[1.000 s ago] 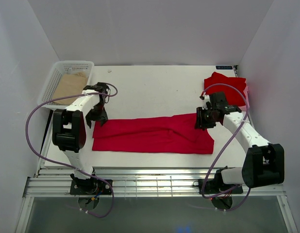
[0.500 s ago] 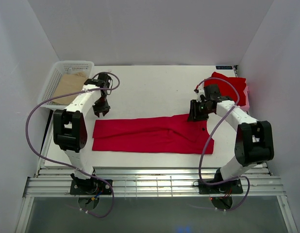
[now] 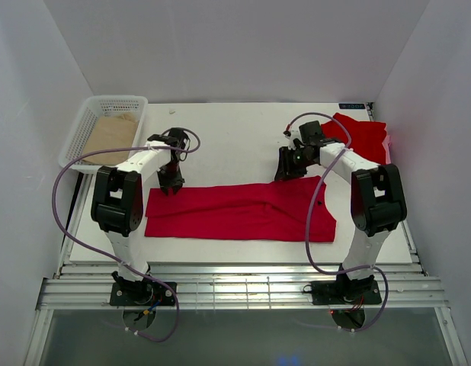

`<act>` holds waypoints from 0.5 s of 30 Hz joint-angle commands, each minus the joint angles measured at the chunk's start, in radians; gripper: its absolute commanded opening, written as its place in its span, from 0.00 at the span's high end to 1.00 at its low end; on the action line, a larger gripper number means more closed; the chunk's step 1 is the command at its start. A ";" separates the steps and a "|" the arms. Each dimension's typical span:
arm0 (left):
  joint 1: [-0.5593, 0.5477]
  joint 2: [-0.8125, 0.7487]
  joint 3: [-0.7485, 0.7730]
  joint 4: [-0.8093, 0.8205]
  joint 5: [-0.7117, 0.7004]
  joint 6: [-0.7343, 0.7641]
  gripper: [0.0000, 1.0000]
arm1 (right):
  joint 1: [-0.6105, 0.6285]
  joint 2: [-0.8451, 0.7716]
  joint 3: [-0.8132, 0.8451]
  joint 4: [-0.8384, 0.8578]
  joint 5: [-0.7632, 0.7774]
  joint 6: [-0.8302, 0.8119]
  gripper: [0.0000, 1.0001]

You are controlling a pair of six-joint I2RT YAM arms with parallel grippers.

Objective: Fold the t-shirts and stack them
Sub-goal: Fold the other side of the tshirt into a rectangle

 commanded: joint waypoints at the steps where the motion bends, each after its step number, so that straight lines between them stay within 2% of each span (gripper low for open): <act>1: 0.004 -0.023 -0.032 0.032 0.012 -0.011 0.64 | 0.016 0.036 0.054 0.018 -0.029 0.005 0.57; 15: 0.004 -0.024 -0.064 0.046 0.004 -0.005 0.64 | 0.064 0.099 0.067 0.008 -0.041 0.002 0.57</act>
